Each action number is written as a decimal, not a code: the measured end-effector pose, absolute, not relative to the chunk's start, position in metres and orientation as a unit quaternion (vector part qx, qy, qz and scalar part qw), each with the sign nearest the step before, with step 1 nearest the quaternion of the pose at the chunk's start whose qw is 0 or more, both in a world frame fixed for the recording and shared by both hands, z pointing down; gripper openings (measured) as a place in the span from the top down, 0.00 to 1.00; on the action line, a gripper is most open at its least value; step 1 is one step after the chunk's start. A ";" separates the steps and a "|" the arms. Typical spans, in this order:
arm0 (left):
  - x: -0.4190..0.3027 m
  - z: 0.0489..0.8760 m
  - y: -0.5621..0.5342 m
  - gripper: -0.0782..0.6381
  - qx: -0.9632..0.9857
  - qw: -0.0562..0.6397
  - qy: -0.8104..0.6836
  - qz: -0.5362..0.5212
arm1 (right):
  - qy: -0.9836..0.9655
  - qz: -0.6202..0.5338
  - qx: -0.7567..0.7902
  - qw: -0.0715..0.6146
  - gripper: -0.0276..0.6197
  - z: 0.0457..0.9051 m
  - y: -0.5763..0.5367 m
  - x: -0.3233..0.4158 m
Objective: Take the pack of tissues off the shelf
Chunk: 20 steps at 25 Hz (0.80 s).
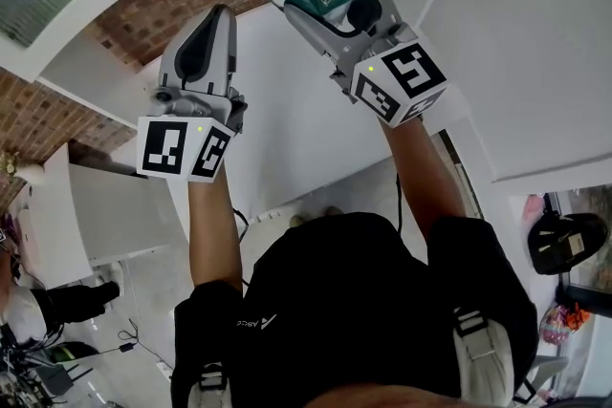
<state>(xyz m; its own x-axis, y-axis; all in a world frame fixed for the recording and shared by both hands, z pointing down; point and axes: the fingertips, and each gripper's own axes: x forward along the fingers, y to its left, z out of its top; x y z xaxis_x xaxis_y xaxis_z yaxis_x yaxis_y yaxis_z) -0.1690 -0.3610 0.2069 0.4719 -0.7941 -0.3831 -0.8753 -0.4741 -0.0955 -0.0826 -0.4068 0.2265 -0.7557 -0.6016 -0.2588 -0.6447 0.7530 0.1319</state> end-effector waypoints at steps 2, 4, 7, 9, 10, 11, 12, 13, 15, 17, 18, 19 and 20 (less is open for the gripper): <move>-0.167 0.205 -0.363 0.89 -0.846 0.141 0.493 0.143 | 0.931 0.111 -0.333 0.100 0.49 0.226 -0.406 -0.083; -0.166 0.204 -0.365 0.89 -0.846 0.141 0.493 0.143 | 0.932 0.110 -0.331 0.103 0.49 0.226 -0.406 -0.083; -0.166 0.203 -0.365 0.89 -0.846 0.142 0.493 0.143 | 0.932 0.107 -0.329 0.107 0.49 0.225 -0.404 -0.083; -0.166 0.203 -0.365 0.89 -0.847 0.142 0.493 0.143 | 0.932 0.104 -0.328 0.110 0.49 0.224 -0.403 -0.083; -0.166 0.203 -0.365 0.89 -0.847 0.142 0.493 0.143 | 0.932 0.104 -0.328 0.111 0.49 0.224 -0.403 -0.083; -0.167 0.203 -0.365 0.89 -0.847 0.142 0.493 0.142 | 0.933 0.103 -0.328 0.112 0.49 0.224 -0.403 -0.083; -0.167 0.203 -0.366 0.89 -0.846 0.141 0.493 0.143 | 0.933 0.102 -0.328 0.112 0.49 0.224 -0.403 -0.083; -0.168 0.203 -0.366 0.89 -0.847 0.141 0.493 0.143 | 0.932 0.102 -0.328 0.112 0.49 0.224 -0.403 -0.083; -0.168 0.204 -0.367 0.89 -0.847 0.140 0.493 0.143 | 0.932 0.101 -0.329 0.112 0.49 0.225 -0.403 -0.083; -0.168 0.205 -0.367 0.89 -0.848 0.139 0.492 0.143 | 0.932 0.099 -0.330 0.113 0.49 0.225 -0.404 -0.083; -0.168 0.205 -0.368 0.89 -0.848 0.139 0.491 0.143 | 0.932 0.098 -0.330 0.113 0.49 0.225 -0.404 -0.083; -0.168 0.205 -0.368 0.89 -0.848 0.139 0.491 0.143 | 0.932 0.097 -0.330 0.114 0.49 0.225 -0.404 -0.083; -0.169 0.205 -0.368 0.89 -0.848 0.139 0.491 0.143 | 0.932 0.097 -0.331 0.114 0.49 0.225 -0.404 -0.083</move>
<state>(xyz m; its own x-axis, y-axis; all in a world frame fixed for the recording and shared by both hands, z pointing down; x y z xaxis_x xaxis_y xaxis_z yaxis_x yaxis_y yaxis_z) -0.1686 -0.3679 0.2049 0.4777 -0.7929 -0.3783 -0.8721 -0.4800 -0.0951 -0.0830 -0.4038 0.2249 -0.7556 -0.5938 -0.2765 -0.6381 0.7626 0.1062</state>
